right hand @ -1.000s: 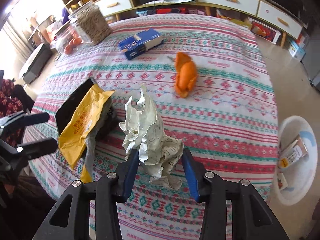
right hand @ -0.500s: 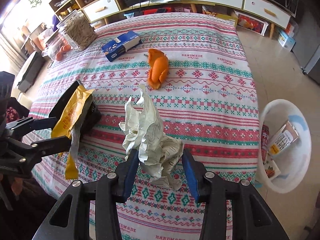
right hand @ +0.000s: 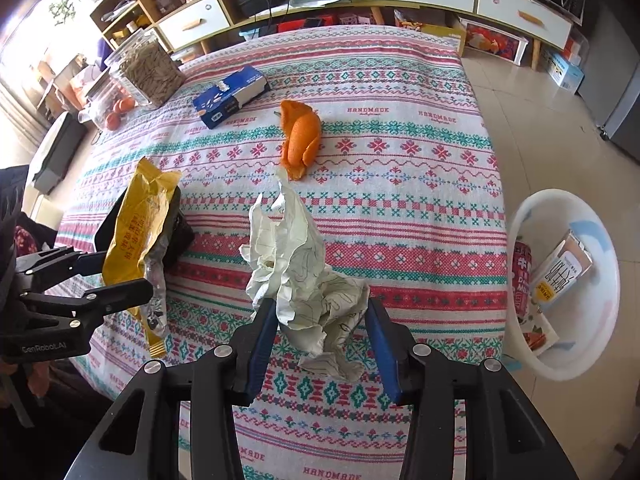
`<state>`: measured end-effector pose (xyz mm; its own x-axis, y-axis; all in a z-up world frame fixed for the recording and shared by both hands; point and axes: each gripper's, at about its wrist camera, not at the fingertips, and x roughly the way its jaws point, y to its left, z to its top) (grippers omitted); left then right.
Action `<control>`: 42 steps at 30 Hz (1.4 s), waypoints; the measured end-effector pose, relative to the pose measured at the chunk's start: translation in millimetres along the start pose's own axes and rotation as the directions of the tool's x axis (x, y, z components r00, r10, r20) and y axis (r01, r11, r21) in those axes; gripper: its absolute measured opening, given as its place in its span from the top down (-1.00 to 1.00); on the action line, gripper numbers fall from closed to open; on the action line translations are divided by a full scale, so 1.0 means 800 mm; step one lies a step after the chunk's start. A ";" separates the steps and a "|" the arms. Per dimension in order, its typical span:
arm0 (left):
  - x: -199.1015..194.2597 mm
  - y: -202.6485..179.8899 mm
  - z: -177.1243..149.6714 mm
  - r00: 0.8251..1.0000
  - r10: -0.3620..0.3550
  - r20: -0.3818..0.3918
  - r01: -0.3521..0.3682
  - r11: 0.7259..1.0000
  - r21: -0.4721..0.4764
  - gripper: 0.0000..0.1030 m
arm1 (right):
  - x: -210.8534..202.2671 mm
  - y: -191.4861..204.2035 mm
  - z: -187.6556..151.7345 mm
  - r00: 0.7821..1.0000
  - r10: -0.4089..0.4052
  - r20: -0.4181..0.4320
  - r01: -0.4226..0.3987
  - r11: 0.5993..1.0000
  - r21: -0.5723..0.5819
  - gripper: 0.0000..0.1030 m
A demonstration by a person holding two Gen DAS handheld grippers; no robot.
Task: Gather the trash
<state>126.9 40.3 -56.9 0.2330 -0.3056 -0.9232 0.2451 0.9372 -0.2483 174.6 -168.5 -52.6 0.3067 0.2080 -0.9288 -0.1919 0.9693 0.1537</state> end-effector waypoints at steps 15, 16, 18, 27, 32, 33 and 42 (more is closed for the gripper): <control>-0.004 -0.024 0.005 0.999 -0.053 0.015 0.052 0.999 0.014 -0.45 | -0.015 -0.018 -0.002 1.000 -0.015 0.022 0.014 0.999 0.034 0.07; -0.006 -0.028 0.007 0.998 -0.059 0.030 0.058 0.998 0.011 -0.55 | -0.016 -0.019 -0.002 1.000 -0.016 0.024 0.015 0.999 0.036 0.07; -0.006 -0.037 0.011 0.997 -0.071 0.032 0.071 0.997 0.023 -0.55 | -0.018 -0.024 -0.003 0.999 -0.023 0.028 0.021 0.999 0.042 0.07; 0.011 -0.080 0.054 0.996 -0.080 0.033 0.078 0.994 0.074 -0.55 | -0.029 -0.053 -0.015 0.998 -0.045 0.033 0.042 0.995 0.089 0.07; 0.045 -0.085 0.077 1.000 -0.026 -0.016 0.027 0.997 0.067 -0.55 | -0.035 -0.075 -0.027 0.998 -0.060 0.029 0.056 0.992 0.117 0.07; 0.051 -0.086 0.080 1.000 -0.011 -0.024 0.013 0.997 0.070 -0.55 | -0.036 -0.079 -0.028 0.998 -0.062 0.028 0.058 0.991 0.122 0.07; 0.084 -0.086 0.094 0.993 0.102 -0.066 -0.099 0.994 0.056 -0.55 | -0.044 -0.105 -0.043 0.997 -0.078 0.021 0.074 0.986 0.150 0.07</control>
<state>196.2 -57.3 -80.1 0.1944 -0.1964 -0.9611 0.2729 0.9519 -0.1393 148.3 -262.0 -44.3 0.3401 0.1349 -0.9307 -0.0265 0.9906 0.1339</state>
